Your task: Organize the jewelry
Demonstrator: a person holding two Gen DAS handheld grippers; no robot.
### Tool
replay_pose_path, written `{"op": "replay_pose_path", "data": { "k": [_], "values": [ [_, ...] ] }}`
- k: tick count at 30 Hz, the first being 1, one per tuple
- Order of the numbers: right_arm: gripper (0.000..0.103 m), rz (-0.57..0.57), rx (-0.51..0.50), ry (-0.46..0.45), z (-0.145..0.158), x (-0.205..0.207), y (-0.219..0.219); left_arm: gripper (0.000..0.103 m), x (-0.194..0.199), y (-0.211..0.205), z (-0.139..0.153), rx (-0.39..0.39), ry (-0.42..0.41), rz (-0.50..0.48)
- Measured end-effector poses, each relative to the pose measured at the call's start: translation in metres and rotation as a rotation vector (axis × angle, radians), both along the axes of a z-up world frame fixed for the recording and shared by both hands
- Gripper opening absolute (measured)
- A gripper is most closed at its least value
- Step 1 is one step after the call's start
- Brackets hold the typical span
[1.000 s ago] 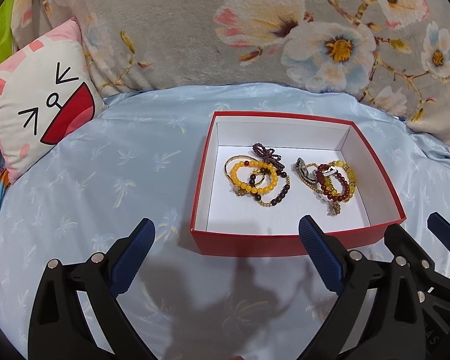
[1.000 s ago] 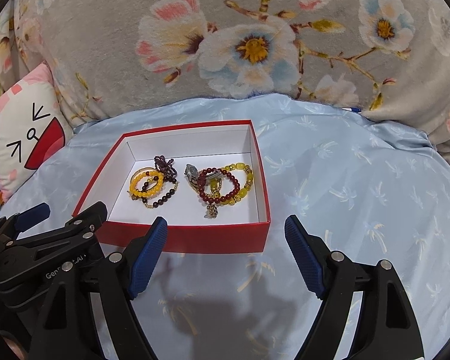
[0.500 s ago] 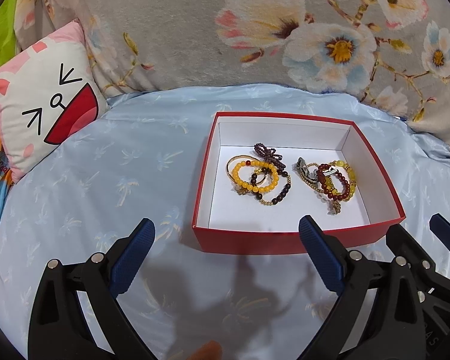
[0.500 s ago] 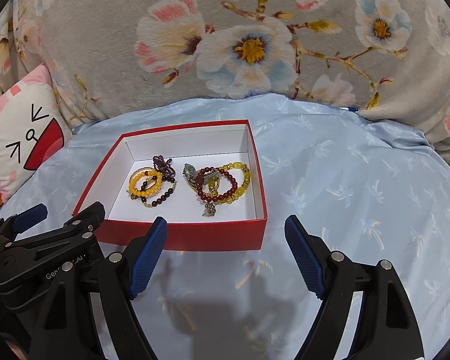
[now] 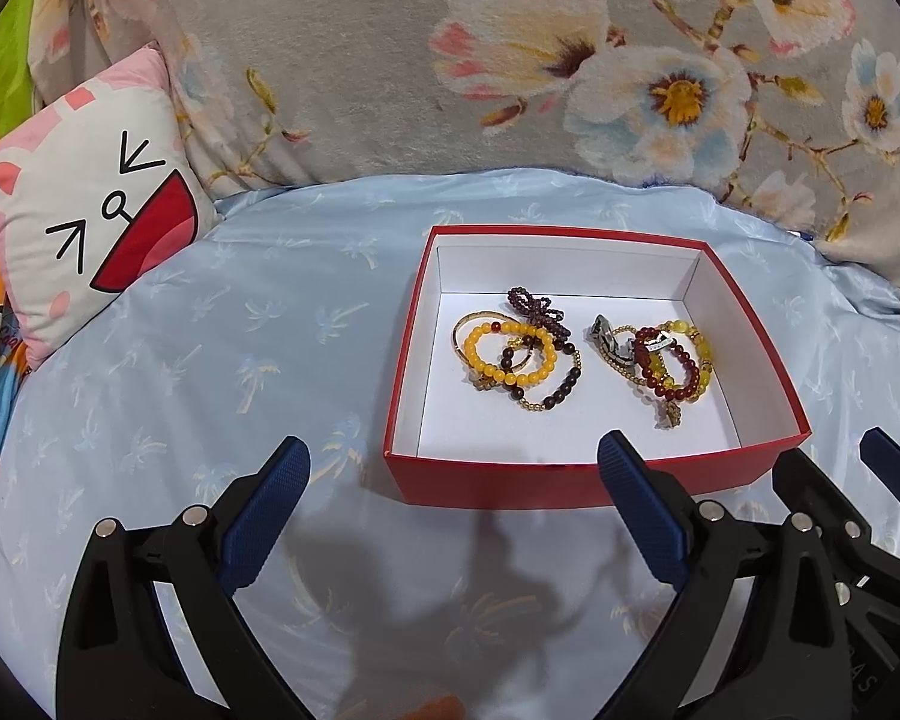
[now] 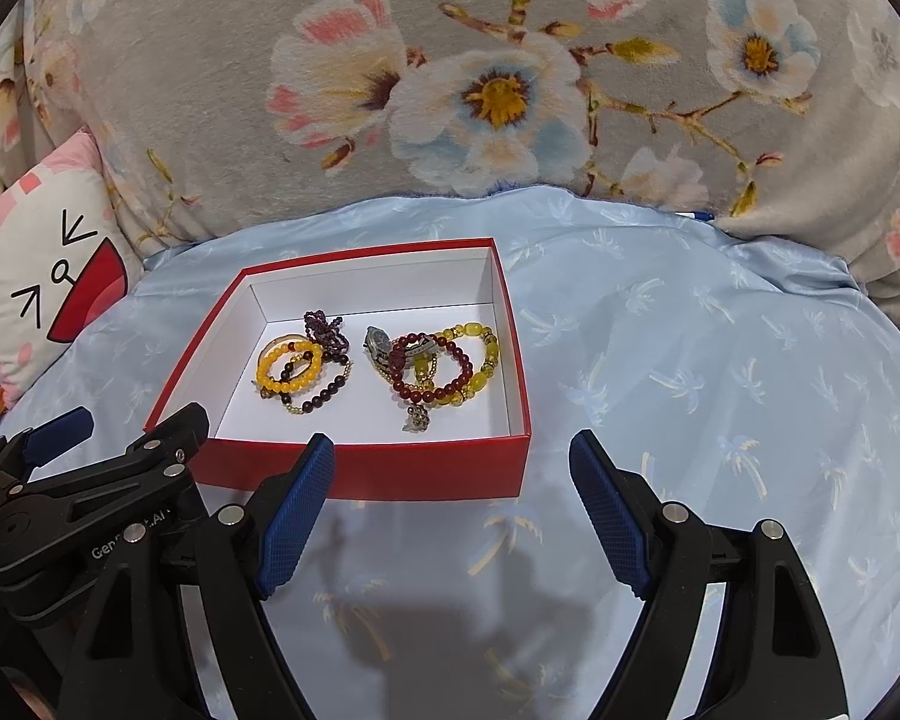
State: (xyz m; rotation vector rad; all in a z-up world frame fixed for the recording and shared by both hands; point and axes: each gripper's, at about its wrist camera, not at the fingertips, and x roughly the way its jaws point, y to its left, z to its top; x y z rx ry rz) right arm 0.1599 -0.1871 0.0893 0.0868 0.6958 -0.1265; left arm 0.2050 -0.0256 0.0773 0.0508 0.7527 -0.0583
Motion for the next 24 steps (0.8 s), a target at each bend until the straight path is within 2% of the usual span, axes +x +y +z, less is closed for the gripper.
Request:
{"op": "replay_pose_path", "data": {
  "k": [24],
  "values": [
    [0.077, 0.0, 0.001, 0.007, -0.0045, -0.0011, -0.0006, 0.092, 0.0036, -0.0025, -0.0041, 0.013, 0.004, -0.009]
  ]
}}
